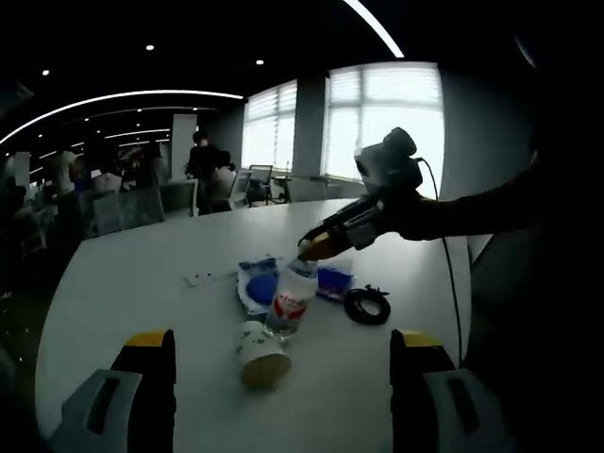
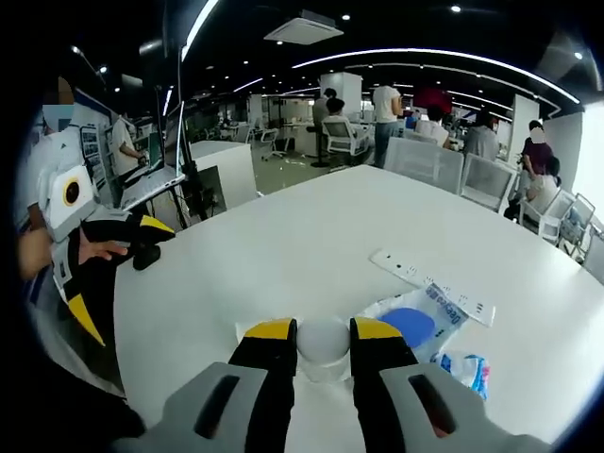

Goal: Arrange the tabletop items into an orderly group along one side of the table until the central work area is clear of visible clutter.

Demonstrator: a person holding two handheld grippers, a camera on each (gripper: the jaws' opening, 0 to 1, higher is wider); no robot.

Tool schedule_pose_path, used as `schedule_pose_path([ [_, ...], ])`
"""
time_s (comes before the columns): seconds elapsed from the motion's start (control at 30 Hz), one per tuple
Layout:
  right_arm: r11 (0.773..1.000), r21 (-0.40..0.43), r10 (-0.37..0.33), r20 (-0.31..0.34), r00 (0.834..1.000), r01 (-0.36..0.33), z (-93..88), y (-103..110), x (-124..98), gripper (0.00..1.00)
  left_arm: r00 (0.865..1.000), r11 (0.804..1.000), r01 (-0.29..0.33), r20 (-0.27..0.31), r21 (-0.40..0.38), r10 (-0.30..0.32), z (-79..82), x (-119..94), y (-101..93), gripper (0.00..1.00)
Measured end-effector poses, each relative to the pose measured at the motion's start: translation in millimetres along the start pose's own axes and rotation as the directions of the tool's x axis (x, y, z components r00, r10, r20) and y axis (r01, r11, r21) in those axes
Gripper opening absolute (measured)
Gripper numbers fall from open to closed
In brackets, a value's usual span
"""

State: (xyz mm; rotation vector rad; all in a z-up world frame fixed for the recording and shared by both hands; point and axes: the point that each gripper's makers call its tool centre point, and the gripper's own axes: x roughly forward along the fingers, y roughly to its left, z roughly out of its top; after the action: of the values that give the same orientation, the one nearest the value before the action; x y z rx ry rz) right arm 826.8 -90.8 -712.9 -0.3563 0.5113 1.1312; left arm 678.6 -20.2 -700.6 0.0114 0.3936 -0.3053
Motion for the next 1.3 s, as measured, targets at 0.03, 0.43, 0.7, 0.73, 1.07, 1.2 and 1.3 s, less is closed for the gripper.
schedule_pose_path([
  [0.03,1.000,-0.002,0.006,-0.004,1.000,-0.006,1.2,0.1,1.8,0.16,1.000,1.000,-0.001,0.000,0.000,0.001,-0.2,-0.3,0.2,0.93],
  [0.43,0.999,-0.025,0.042,-0.018,0.999,-0.042,11.8,1.1,21.4,0.17,1.000,1.000,0.007,-0.003,-0.013,-0.007,1.9,-0.4,-5.8,0.93],
  [0.7,0.998,-0.037,0.054,-0.029,0.998,-0.055,16.0,5.3,30.6,0.18,1.000,1.000,0.015,-0.010,-0.023,-0.015,4.3,-1.1,-4.1,0.95],
  [0.73,0.998,-0.036,0.056,-0.030,0.998,-0.057,15.3,5.6,29.7,0.18,1.000,1.000,0.014,-0.010,-0.023,-0.015,4.7,-1.4,-3.9,0.95],
  [1.07,0.998,-0.037,0.046,0.008,0.999,-0.046,13.0,3.4,28.0,0.27,1.000,0.999,0.019,-0.014,-0.030,-0.019,2.4,-1.3,-1.0,0.96],
  [1.2,0.999,-0.004,0.045,0.036,0.998,-0.045,15.4,0.7,20.3,0.27,1.000,0.999,0.021,-0.013,-0.034,-0.022,2.5,0.0,1.8,0.97],
  [1.3,0.999,0.014,0.041,0.049,0.998,-0.042,12.7,-1.2,21.2,0.28,1.000,0.999,0.022,-0.009,-0.035,-0.023,3.5,0.7,2.2,0.97],
])
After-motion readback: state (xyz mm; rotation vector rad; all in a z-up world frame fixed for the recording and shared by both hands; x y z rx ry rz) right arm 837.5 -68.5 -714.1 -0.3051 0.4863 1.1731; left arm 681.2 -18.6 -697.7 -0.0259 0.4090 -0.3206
